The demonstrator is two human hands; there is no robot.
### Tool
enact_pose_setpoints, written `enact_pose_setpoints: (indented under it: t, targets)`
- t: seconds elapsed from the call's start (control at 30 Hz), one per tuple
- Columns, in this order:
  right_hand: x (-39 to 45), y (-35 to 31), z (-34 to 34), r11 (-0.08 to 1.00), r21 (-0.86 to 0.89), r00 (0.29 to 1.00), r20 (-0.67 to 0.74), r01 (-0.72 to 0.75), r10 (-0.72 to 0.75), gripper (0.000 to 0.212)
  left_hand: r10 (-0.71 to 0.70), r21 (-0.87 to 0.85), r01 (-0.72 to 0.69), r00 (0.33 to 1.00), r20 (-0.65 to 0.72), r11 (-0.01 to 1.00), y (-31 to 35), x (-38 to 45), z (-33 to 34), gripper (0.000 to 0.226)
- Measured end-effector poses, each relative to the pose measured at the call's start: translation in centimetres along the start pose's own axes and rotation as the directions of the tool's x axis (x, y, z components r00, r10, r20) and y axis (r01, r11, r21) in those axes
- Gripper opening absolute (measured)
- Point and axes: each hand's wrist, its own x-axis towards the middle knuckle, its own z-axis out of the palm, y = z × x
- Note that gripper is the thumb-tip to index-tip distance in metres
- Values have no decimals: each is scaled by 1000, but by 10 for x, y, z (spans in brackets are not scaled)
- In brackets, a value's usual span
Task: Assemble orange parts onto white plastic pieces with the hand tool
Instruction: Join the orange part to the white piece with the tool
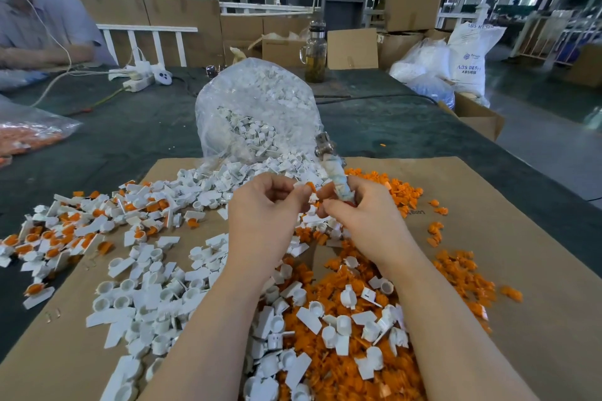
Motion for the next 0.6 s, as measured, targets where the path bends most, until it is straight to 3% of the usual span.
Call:
enact_pose_setpoints:
  t: [0.23, 0.43, 0.6]
  targets:
    - [-4, -1, -9, 997, 5, 982, 175, -77, 75, 12, -52, -365, 47, 999, -4, 930, -2, 7, -10, 5]
    - [-6, -7, -11, 996, -66, 941, 328, -60, 79, 17, -9, -399, 5, 1000, -7, 917, -5, 11, -13, 9]
    - [-6, -6, -10, 997, -73, 937, 346, -28, 52, 16, 0, -406, 0, 1000, 0, 914, -3, 10, -12, 10]
